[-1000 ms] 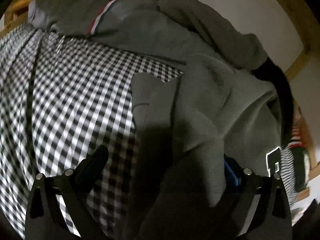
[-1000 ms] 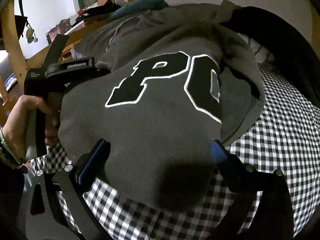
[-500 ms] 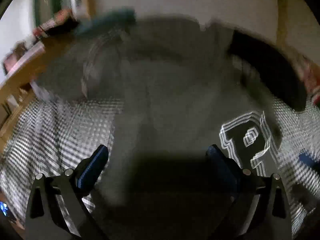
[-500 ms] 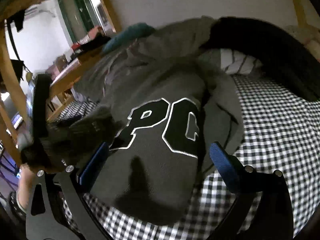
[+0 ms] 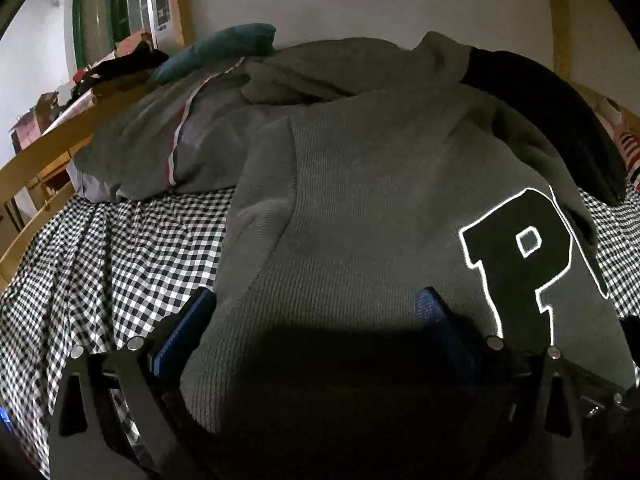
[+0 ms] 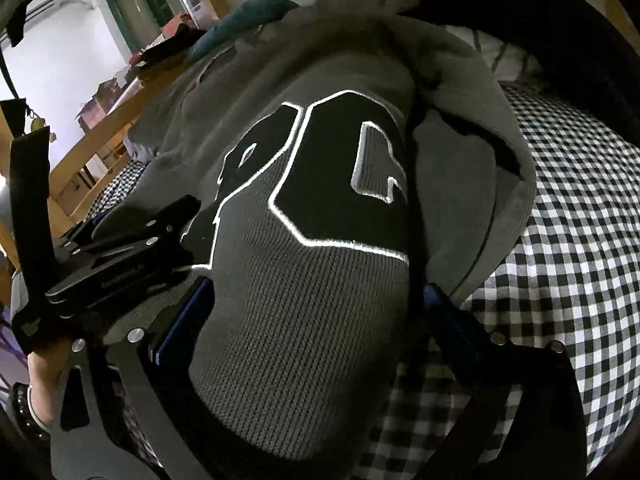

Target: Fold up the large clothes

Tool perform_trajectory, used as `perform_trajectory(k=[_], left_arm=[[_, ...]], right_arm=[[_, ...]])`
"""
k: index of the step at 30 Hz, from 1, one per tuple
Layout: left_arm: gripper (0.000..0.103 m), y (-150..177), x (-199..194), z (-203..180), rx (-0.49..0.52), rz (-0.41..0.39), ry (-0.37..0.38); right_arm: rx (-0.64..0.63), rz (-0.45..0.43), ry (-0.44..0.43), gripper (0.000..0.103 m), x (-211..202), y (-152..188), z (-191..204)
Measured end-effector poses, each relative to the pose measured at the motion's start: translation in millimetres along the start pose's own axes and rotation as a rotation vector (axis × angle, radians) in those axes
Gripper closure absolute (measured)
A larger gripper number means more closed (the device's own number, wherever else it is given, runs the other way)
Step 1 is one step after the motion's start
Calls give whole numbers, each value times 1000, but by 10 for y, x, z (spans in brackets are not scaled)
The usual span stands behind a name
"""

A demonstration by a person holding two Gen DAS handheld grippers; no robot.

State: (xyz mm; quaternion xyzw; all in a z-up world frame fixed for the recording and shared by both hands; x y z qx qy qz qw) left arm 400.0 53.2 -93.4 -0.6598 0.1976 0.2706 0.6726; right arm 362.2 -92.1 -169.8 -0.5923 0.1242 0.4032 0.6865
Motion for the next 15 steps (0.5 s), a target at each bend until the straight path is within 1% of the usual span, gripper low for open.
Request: perform_trajectory(k=[5,9,12,14,15], left_arm=[[4,-9,35,-1,5,6,-3],[4,-71,8,-30,24,56,-17],[4,-110,-99,-97,86,85,-49],[4,-143,-241,-106,93,96,-71],[4,-153,-309,-117,88,96,-70]], right_arm=[[25,21,1,4,-23,-48,-77],[48,54,10,4,-104,-145,-112],[104,92,11,4,-224,-192,-120],[122,89,6,4,-371,-221,-97],[113,80,11,4,-452,-243,-74]])
Point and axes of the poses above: each gripper's, at about its wrist camera, not at the fingertips, and x roughly the way its jaws point, z to its left, y to its underside, the point moved 4 cm from there along x, roughly the way its jaws point, and after that the axes turned 9 degrees about -x, right-handed, at the moved point
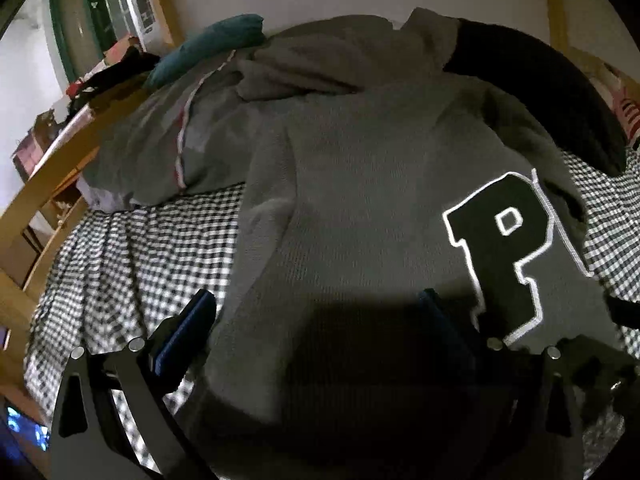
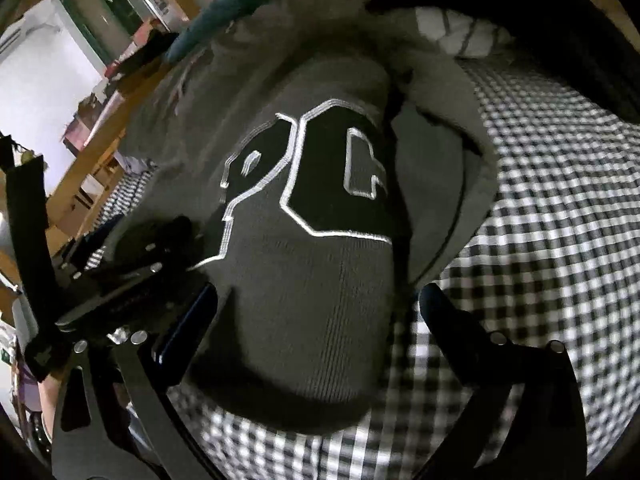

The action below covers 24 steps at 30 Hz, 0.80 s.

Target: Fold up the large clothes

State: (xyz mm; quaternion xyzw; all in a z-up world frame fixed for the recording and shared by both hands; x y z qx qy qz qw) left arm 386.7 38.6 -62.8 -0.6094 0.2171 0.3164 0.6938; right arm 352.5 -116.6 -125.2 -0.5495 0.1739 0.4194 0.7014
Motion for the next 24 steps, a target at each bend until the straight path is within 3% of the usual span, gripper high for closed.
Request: perform_trajectory(k=[3,8,12,15,19,22,24], left_arm=[[4,-23,-269,6,-16,-19,18],[4,-26,-633,49,-43,-41,53],[4,61,-661,90,-103,4,102],[4,194,-463,93,-137,74,132],[4,411,-172,69,-80,82,58],[4,441,-167,92,-95,49,62],[4,443,-163,105,-102,41,65]], right_arm=[[-44,-34,19,4,-258,-47,86],[-36,-75,-28,4,-576,-20,135],[52,-64,-141,3,-623,119,29],[201,-22,-245,3,-492,283,-241],[389,2,-296,3,-311,520,-701],[478,-60,-313,3,-248,533,-1070],[461,-111,-299,3,-239,413,-1229]])
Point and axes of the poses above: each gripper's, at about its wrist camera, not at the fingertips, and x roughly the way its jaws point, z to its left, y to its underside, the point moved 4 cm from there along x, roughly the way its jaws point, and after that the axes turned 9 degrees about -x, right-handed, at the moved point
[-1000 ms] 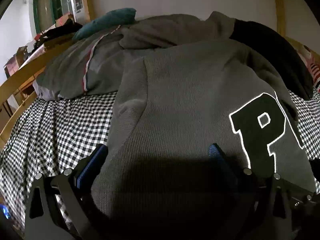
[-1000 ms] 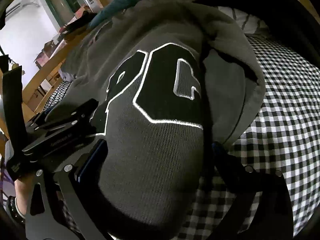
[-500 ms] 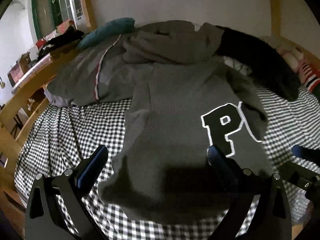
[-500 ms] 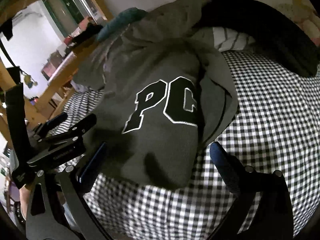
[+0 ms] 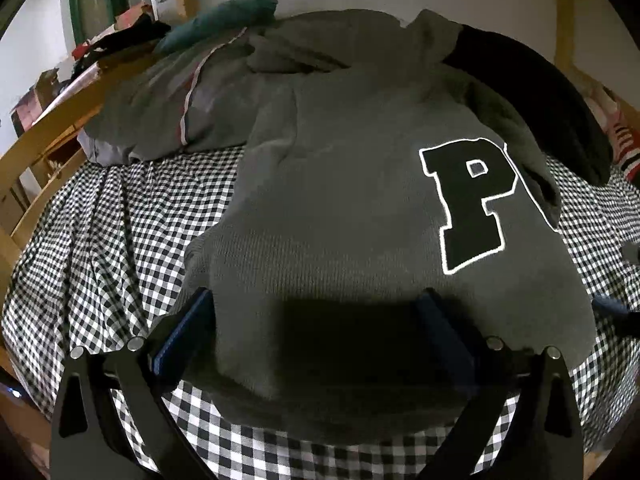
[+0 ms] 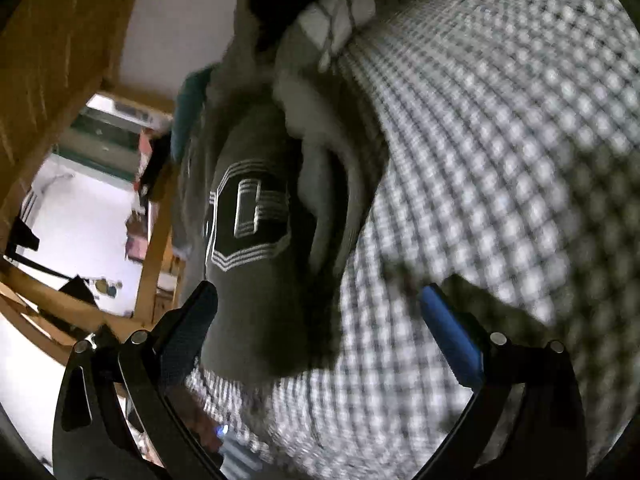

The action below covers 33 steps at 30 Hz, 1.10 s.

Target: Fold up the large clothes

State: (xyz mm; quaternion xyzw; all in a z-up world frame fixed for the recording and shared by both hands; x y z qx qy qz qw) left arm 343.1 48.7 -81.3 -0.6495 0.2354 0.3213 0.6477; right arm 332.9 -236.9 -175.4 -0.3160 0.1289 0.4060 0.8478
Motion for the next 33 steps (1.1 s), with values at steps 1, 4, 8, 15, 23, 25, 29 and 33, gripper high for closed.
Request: perform_trajectory(k=[1,4,8,15,23,25,29,33], left_arm=[[4,8,4,10,-4,-7,4],[4,19,13,36,-19,-29,15],[4,18,29,38,-30,-43,20],[4,14,57,71,-48,-44,27],[4,34,70,75,-71,-72,17],[4,36,80,83,-77,-73,12],[4,26,83,123,-89,-60,22],[4,3,44,134,-96,-48,47]], right_arm=[[-34,-19,18,3,24,-142,-27],[-100,3,27,3,228,-424,-44],[-150,108,-40,3,759,-658,-61],[-281,263,-145,3,1276,-631,338],[-230,421,-170,2,1551,-467,587],[-207,426,-167,2,1655,-472,617],[-202,399,-224,8,1655,-403,662],[-142,313,-276,33,1492,-379,553]])
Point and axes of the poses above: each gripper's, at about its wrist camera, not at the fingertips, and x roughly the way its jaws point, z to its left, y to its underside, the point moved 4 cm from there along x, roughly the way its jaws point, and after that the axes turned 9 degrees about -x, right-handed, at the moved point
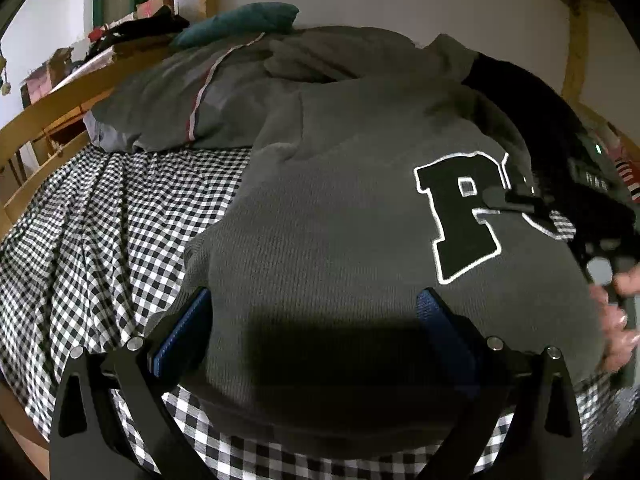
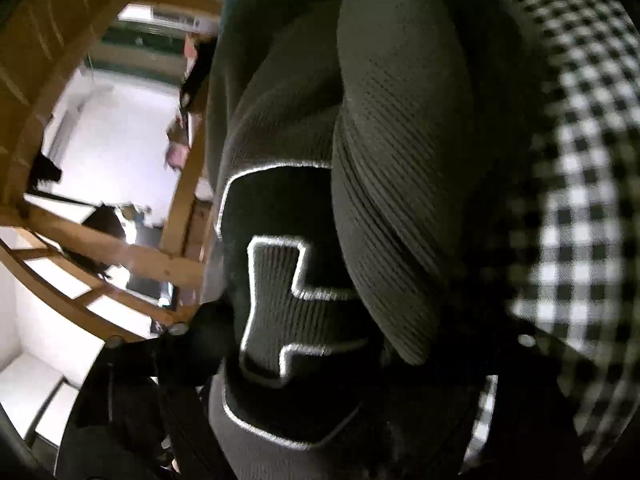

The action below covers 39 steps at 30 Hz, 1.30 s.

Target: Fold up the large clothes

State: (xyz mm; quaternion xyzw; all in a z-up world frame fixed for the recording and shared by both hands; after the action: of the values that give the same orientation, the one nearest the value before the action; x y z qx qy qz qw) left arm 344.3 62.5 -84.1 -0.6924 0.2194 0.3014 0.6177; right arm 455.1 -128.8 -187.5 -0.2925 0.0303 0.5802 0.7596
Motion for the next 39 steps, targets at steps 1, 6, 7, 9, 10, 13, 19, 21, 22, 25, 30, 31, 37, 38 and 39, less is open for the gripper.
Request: perform_trajectory(k=[1,6,7,9,10,13,19,21,22,25,30,31,37,38,39], left_arm=[[4,-10,-8,4,-4,6,0],[5,-55,-216,102,-113,40,72],[5,-54,-278,146,-167,50,100],[5,18,-456,308,-346,59,157],[5,136,-572,417,-467,51,197],[5,602,-759,553,-771,56,398],[5,997,-596,339,-1015,104,762],[5,1018,-511,347,-1069,104,779],[5,1034,-442,355,-1098,117,789],[5,1055,-176,376,-1143,186,799],[6,1245,-343,518,-1154,226,682],[6,1293,-375,551,-1147,217,618],[5,1107,-116,523,-1067,258,598],[5,1041,-101,505,-1042,256,600],[5,994,-96,495,-1023,249,603]], right_arm=[[-3,-41,-8,34,-51,67,12],[66,-164,-108,38,-221,228,-10],[79,-176,-124,38,-257,255,-6],[115,-206,-151,39,-321,315,-9],[132,-215,-159,39,-354,345,-24],[172,-234,-186,39,-422,447,-2],[210,-232,-219,40,-634,724,-8],[209,-223,-219,40,-692,813,-26],[211,-218,-219,40,-715,859,-41],[214,-215,-221,40,-732,930,-79],[224,-211,-215,41,-786,1001,-111],[220,-210,-215,41,-796,1008,-116],[194,-210,-218,41,-758,1018,-24],[192,-209,-223,41,-770,1032,-28],[189,-209,-229,42,-783,1041,-26]])
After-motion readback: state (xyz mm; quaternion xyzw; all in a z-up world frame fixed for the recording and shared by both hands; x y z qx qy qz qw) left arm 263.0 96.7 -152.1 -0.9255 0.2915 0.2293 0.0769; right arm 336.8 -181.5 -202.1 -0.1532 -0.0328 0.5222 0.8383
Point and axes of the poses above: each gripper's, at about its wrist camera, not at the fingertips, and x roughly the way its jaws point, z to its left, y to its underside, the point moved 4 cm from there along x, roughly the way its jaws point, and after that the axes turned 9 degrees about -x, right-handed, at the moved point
